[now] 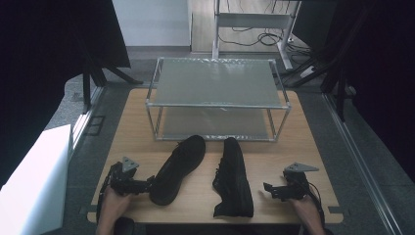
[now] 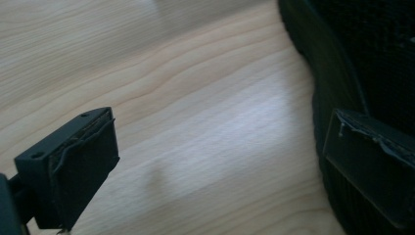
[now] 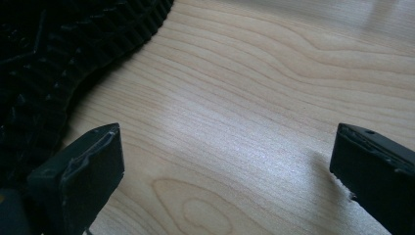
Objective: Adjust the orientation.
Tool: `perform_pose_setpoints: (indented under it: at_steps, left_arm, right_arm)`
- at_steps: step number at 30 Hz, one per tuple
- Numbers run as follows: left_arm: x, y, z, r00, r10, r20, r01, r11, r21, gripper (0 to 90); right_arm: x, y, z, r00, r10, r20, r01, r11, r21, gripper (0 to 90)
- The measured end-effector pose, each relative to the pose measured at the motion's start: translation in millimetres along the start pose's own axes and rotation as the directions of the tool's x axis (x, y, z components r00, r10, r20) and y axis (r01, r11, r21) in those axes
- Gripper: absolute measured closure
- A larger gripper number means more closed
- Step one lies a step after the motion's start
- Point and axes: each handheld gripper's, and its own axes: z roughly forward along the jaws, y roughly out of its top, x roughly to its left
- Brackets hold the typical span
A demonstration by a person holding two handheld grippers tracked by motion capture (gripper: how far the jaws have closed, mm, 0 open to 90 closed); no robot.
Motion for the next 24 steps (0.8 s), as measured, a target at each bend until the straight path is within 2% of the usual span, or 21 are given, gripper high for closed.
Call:
perform_pose_setpoints:
  at_steps: [4,10,24]
  left_arm:
    - [-10.1,2.6,0.0,0.9993,0.035,0.013,-0.035,0.9994,0.007,0.0]
    - [-26.1,7.4,2.4,0.995,0.081,0.059,-0.082,0.9966,0.013,0.0]
    - [-50.0,15.6,10.2,0.984,0.117,0.134,-0.118,0.993,-0.004,0.0]
  right_arm:
    - [-0.1,0.1,-0.1,1.0,0.003,0.001,-0.003,1.0,0.0,0.2]
    - [-0.1,0.2,-0.1,1.0,0.005,-0.001,-0.005,1.0,-0.001,0.3]
    - [0.6,0.3,0.8,1.0,0.005,-0.007,-0.005,1.0,0.0,0.3]
